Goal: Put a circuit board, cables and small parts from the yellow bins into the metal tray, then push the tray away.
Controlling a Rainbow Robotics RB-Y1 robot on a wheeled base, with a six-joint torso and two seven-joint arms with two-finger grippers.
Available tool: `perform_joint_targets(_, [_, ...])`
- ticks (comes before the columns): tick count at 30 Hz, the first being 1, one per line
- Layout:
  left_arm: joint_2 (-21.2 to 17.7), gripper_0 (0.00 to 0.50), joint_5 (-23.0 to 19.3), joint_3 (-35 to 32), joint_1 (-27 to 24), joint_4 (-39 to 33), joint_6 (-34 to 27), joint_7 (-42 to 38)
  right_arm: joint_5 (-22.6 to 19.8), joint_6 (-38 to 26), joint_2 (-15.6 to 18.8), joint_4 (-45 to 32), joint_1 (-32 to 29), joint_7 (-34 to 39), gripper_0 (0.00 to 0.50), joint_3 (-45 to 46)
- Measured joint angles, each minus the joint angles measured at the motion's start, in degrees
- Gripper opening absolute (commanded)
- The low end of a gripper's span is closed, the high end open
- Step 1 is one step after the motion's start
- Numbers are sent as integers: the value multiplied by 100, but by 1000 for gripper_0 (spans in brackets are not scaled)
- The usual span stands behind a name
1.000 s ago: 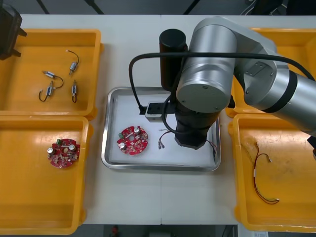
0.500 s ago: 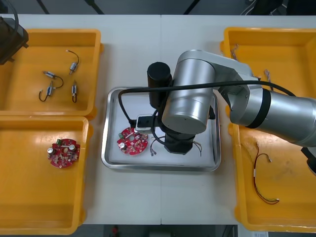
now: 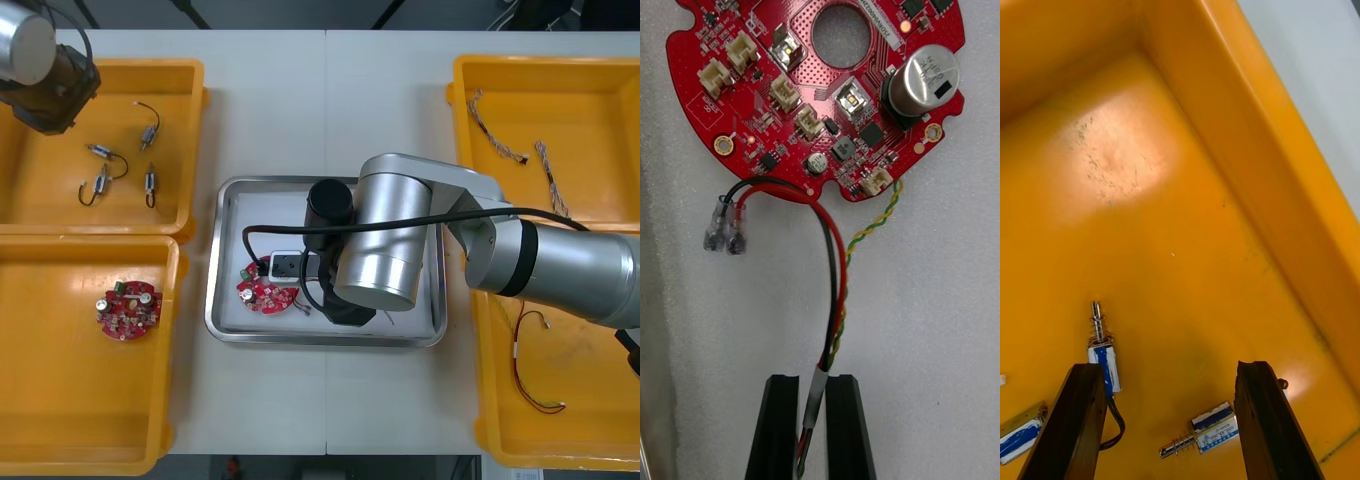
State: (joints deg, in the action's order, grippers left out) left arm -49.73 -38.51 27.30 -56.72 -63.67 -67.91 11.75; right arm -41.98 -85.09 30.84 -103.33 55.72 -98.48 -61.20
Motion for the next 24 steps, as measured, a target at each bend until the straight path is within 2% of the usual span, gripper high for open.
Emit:
perform_joint_targets(1, [59,500,46,52,-12,41,31,4,34,71,3,2,-25,0,384,-27])
perform_joint_targets(3, [154,500,105,137,-18,100,65,41,62,168,13,5,-71,0,500,-77])
perform_joint_targets(7, [216,500,107,238,-19,218,66,330,42,180,46,5,-101,0,500,-114])
perform_joint_targets(11, [216,500,107,302,-19,314,66,957,-152,87,139,-8,-101,1,500,-67])
perform_joint_targets(19, [217,500,94,304,-19,680,179,1166,-622,-1026,217,-372,-112,16,500,888])
perform_joint_targets(24, [217,500,-149,304,-19,865,345,1166,-976,-1494,268,-464,-119,59,500,1645])
